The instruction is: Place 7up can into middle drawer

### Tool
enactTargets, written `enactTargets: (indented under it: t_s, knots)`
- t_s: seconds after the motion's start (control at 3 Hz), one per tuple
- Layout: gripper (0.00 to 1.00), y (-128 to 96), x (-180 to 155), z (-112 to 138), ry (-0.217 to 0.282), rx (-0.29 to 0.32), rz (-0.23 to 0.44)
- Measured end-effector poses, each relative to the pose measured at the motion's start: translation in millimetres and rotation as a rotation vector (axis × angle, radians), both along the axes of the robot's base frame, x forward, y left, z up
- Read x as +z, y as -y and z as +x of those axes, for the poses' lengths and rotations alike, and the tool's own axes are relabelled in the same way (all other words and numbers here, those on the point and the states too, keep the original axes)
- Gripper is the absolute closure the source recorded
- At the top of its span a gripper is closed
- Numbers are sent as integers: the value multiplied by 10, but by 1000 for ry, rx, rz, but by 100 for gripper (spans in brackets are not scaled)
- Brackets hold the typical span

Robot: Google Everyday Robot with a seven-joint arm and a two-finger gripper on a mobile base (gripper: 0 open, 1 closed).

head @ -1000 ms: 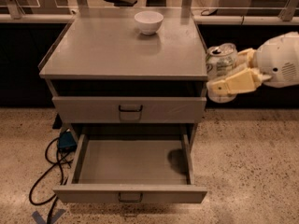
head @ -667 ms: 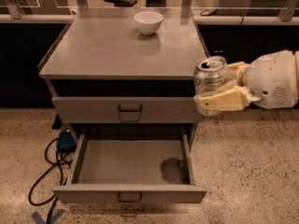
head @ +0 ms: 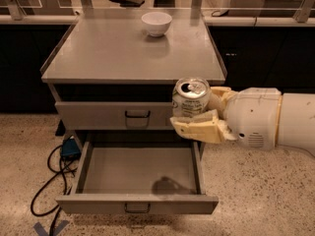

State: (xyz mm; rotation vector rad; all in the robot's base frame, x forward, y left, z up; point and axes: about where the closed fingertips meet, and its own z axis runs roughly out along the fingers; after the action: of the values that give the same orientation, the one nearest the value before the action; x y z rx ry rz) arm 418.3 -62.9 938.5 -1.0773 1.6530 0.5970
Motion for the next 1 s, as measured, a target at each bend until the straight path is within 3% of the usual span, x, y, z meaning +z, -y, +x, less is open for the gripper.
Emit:
enactTargets:
  t_s: [0.33, 0.67, 1.0]
  knots:
    - [100, -55, -81, -44, -8, 3, -14]
    - [100, -423, -444, -106, -17, 45, 35]
    - [100, -1345, -968, -366, -40, 168, 106]
